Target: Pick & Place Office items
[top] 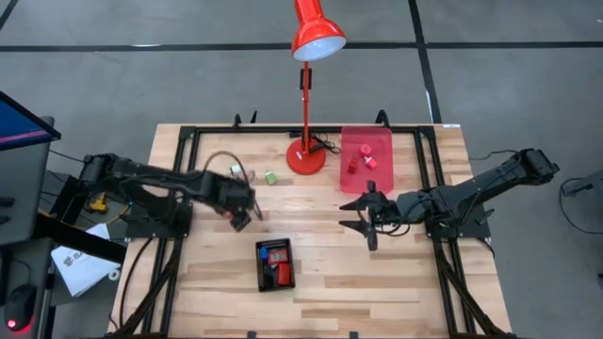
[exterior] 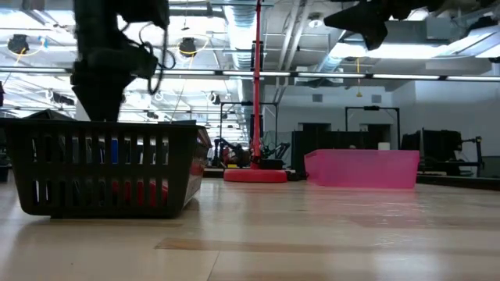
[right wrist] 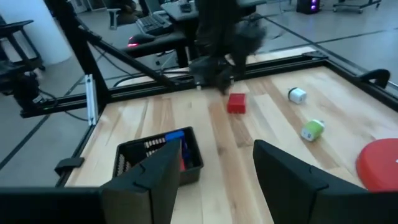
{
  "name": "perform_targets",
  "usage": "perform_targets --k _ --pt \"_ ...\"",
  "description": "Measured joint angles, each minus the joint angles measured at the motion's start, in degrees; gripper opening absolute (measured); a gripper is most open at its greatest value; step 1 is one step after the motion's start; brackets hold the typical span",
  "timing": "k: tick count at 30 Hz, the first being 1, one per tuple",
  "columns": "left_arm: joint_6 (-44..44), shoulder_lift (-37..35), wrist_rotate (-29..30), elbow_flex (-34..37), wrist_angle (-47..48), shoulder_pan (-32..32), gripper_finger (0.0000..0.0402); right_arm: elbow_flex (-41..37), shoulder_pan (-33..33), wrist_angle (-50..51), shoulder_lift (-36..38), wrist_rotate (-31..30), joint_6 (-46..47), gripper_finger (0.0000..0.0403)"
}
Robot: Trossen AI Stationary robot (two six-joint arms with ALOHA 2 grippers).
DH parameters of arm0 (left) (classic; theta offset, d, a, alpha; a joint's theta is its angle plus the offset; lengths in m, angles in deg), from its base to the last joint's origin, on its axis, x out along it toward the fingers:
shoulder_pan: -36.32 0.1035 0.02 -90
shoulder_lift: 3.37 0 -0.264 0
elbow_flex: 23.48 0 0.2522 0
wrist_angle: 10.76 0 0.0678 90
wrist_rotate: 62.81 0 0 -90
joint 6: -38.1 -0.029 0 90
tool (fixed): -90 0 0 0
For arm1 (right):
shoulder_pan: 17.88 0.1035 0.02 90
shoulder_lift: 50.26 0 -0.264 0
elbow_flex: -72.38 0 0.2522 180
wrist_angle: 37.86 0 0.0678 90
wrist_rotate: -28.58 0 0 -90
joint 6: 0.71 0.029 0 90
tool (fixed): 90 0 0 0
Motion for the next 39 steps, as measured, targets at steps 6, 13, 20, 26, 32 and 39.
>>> perform_targets --k 6,13,20,26,32,39 --pt "4.6 -2.7 -3.1 0.0 1.7 8.2 0.0378 0.0 3.3 0.3 0.0 0.0 0.2 0.0194" --pt "15.4 -2.9 -4.6 5.4 1.9 10.2 0.0357 0.0 7.8 0.4 0.0 -1.5 1.1 0.0191" --pt "23.1 -5.5 -7.6 17.4 -7.1 10.0 0.0337 0.0 13.0 0.4 0.0 -6.4 0.0 0.0191" --pt "23.3 -10.6 -13.6 26.0 -27.4 11.3 0.0337 0.0 15.0 0.6 0.0 -7.8 -0.1 0.0191" --pt "21.3 -11.4 -14.1 29.8 -37.9 12.2 0.0336 0.0 15.6 0.6 0.0 -9.7 -0.3 0.0191" --pt "16.5 -10.5 -13.1 29.9 -42.3 11.6 0.0334 0.0 15.0 0.1 0.0 -9.7 -0.6 0.0191"
